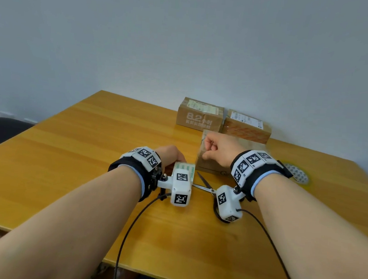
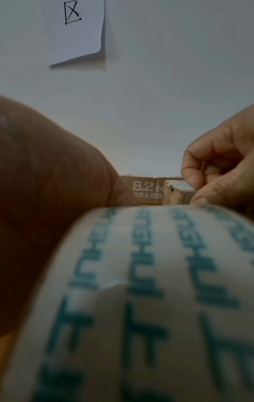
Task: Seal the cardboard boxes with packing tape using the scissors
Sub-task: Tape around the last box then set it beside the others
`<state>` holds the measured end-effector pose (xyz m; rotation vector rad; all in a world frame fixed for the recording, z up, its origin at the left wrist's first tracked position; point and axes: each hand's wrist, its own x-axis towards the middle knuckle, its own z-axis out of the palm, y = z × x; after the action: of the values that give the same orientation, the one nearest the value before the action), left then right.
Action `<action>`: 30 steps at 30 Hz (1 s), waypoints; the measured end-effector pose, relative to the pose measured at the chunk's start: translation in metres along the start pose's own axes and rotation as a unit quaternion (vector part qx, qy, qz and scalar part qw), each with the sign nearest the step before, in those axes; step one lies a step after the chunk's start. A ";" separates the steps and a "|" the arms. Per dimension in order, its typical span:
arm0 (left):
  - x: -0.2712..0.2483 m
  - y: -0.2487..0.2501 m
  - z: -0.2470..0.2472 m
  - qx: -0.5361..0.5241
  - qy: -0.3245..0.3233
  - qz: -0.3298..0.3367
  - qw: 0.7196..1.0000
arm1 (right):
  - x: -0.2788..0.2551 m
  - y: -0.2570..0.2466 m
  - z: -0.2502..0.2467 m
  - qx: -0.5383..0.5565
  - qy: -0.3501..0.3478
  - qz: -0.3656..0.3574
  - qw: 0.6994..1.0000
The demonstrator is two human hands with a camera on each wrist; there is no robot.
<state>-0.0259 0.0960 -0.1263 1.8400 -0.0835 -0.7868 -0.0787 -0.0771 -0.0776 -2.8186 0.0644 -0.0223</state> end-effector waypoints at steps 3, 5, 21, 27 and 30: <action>0.000 -0.001 -0.002 0.000 -0.006 0.000 1.000 | -0.001 0.000 0.003 -0.032 -0.014 0.017 0.999; 0.000 -0.001 -0.002 0.001 -0.006 0.000 1.000 | -0.002 0.000 0.001 0.012 -0.010 0.030 0.999; -0.003 -0.002 -0.013 0.032 -0.041 0.007 0.999 | 0.012 -0.018 0.018 0.016 0.037 0.121 0.992; -0.003 -0.003 -0.010 0.015 -0.038 0.010 0.999 | 0.012 -0.016 0.013 -0.035 -0.004 0.098 0.995; -0.005 -0.004 -0.010 -0.006 -0.031 0.012 0.999 | 0.010 -0.016 0.011 -0.071 -0.028 0.092 0.993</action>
<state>-0.0258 0.1080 -0.1252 1.8007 -0.1410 -0.8266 -0.0674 -0.0590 -0.0832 -2.9398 0.3259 0.1089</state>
